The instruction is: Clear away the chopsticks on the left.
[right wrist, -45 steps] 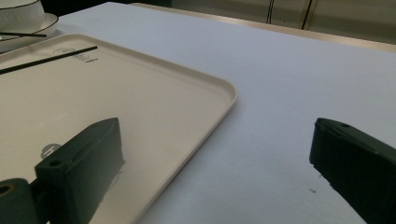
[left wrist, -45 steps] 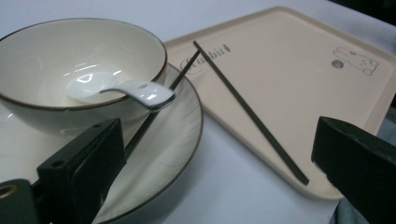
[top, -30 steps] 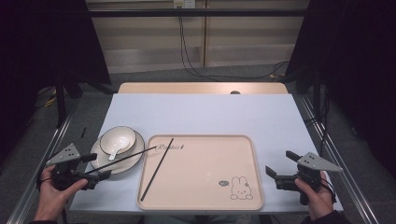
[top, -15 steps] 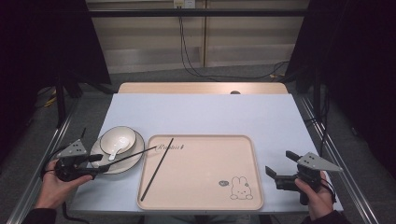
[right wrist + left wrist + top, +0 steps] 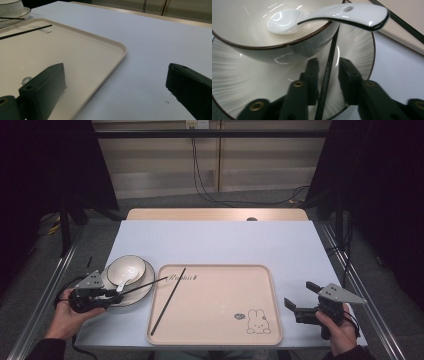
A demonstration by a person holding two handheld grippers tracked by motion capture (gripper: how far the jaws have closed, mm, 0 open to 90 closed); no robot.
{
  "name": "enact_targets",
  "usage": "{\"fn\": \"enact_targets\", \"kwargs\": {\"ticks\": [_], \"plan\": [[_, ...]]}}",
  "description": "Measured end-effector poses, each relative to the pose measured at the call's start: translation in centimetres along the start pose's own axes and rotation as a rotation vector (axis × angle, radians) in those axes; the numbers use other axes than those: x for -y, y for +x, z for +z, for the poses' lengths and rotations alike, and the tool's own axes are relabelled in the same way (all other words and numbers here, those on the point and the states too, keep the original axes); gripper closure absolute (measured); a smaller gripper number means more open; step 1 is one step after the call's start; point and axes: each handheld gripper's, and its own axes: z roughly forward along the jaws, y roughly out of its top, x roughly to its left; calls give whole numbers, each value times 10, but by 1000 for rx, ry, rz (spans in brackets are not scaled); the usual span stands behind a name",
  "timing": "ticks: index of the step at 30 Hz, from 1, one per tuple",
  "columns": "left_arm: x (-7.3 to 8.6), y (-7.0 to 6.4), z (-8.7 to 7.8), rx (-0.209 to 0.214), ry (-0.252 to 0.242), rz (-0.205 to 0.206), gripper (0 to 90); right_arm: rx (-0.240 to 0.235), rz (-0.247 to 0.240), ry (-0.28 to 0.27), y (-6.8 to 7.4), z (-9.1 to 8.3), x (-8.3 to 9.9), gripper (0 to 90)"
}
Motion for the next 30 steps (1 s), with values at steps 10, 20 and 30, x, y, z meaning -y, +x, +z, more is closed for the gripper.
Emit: {"fn": "enact_targets", "kwargs": {"ticks": [10, 20, 30], "plan": [[-1, -2, 2, 29, 27, 14, 852, 3, 0, 1, 0, 0, 0, 24], [-3, -7, -4, 50, 16, 10, 857, 3, 1, -4, 0, 0, 0, 24], [-6, -13, -13, 93, -23, -62, 857, 5, 2, -4, 0, 0, 0, 24]]}}
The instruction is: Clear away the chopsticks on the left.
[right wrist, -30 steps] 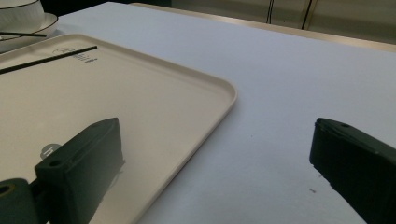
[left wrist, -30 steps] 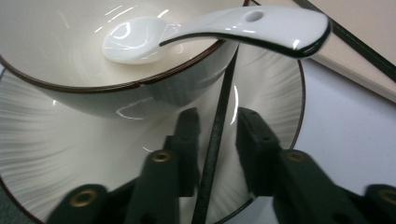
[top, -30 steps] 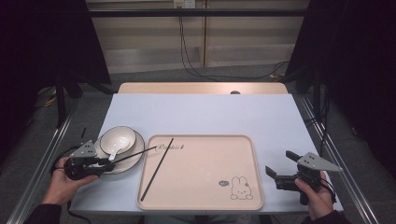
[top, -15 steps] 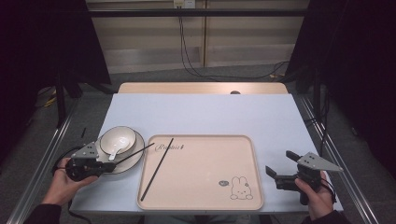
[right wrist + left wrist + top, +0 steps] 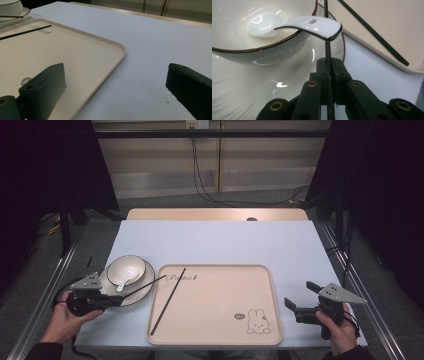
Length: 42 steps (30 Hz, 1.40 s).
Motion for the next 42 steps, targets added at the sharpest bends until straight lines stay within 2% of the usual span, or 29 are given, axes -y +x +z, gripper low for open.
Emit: {"fn": "enact_targets", "kwargs": {"ticks": [1, 4, 5, 11, 13, 16, 20, 26, 27, 29, 31, 32, 39, 42], "plan": [[-1, -1, -1, 6, -3, -13, 857, -1, 1, -1, 0, 0, 0, 24], [-2, -2, -2, 3, -14, -11, 857, 0, 0, 0, 0, 0, 0, 24], [-2, -4, -2, 23, -31, -50, 857, -2, 2, 0, 0, 0, 0, 24], [-5, -12, -3, 47, -63, -95, 857, -2, 1, 0, 0, 0, 0, 24], [-7, -17, -5, 36, -80, -120, 856, -3, 2, 0, 0, 0, 0, 24], [-8, -22, -5, 32, -97, -133, 857, -6, 0, 1, 0, 0, 0, 24], [-9, -32, -5, 15, -96, -154, 857, -7, 0, 1, 0, 0, 0, 24], [-11, -42, -5, 10, -109, -182, 856, -7, 2, 0, 0, -1, 0, 24], [-12, -45, -5, 1, -110, -202, 855, -7, 1, 0, 0, -1, 0, 24], [-14, -50, -5, 8, -111, -205, 855, -10, -1, 0, 0, 0, 0, 24], [-16, -54, -6, 3, -125, -225, 855, -10, 0, 0, 0, 0, 0, 24], [-16, -54, -6, 3, -125, -225, 856, -10, 0, 0, 0, 0, 0, 24], [-27, -77, -8, -19, -146, -233, 855, -7, 0, 0, 0, 0, 0, 24], [-30, -82, -6, -4, -160, -242, 855, -7, 0, 1, 0, 0, 0, 24]]}}
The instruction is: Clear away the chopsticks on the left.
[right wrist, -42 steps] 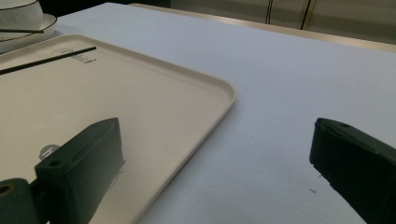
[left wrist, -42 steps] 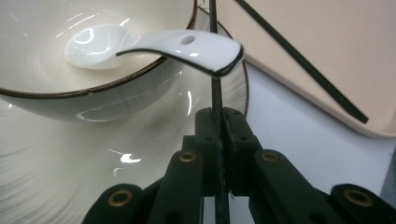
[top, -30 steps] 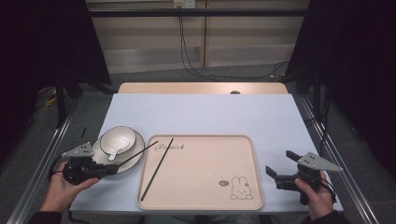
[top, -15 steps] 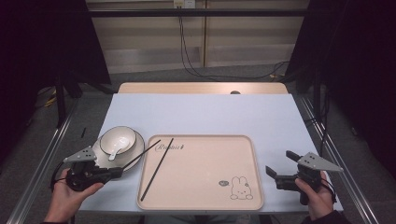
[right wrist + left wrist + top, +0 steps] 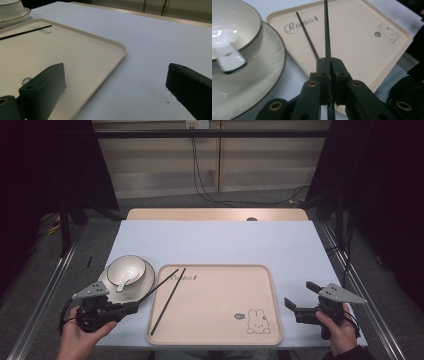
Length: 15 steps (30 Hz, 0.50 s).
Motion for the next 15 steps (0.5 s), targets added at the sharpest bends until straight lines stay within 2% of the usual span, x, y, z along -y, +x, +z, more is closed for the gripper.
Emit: {"fn": "enact_targets", "kwargs": {"ticks": [2, 3, 5, 6, 7, 10, 14, 15], "plan": [[-1, -4, 4, 9, -12, -10, 854, -4, -1, 0, 0, 0, 0, 24], [-3, -7, 9, 20, -29, 1, 854, -5, -1, 0, 0, 0, 0, 24], [-5, -7, 16, 6, -28, -25, 854, -2, -1, 0, 0, 0, 0, 25], [-5, -7, 16, 6, -28, -25, 854, -2, -1, 0, 0, 0, 0, 25], [-7, -7, 21, -5, -25, -45, 855, 0, 0, 2, 0, 0, 0, 25], [-9, -9, 26, 0, -30, -52, 855, -1, 1, 2, 0, 0, 0, 26], [-15, -15, 34, -24, -33, -66, 856, -2, 0, 4, -1, 1, 0, 26], [-18, -16, 39, -30, -30, -81, 856, -1, 1, 3, 0, 1, 0, 26]]}}
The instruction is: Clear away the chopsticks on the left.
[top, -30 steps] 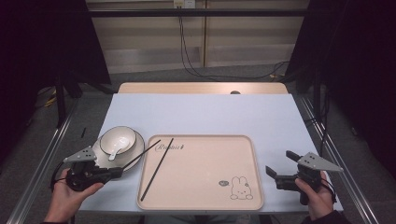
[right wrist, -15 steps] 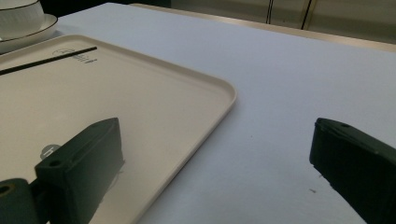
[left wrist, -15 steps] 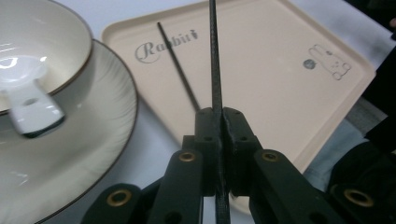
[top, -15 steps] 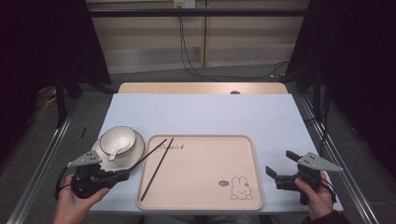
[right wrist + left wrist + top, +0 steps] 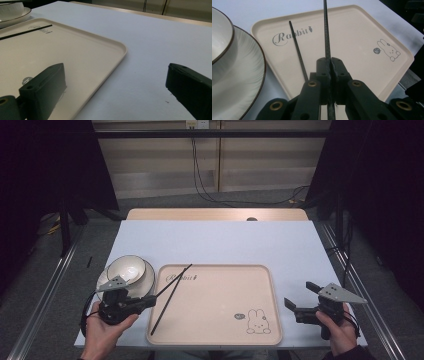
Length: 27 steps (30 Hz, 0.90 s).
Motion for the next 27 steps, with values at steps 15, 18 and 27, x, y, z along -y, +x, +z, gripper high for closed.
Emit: {"fn": "enact_targets", "kwargs": {"ticks": [15, 18, 27], "plan": [[-8, -12, 35, -85, 5, -78, 857, -2, -1, 1, 0, 0, 0, 26], [-8, -15, 43, -109, -8, -107, 857, -2, 0, 1, 0, 0, 0, 26], [-1, -23, 59, -145, 22, -129, 857, -4, -1, 2, 0, 0, 0, 26]]}}
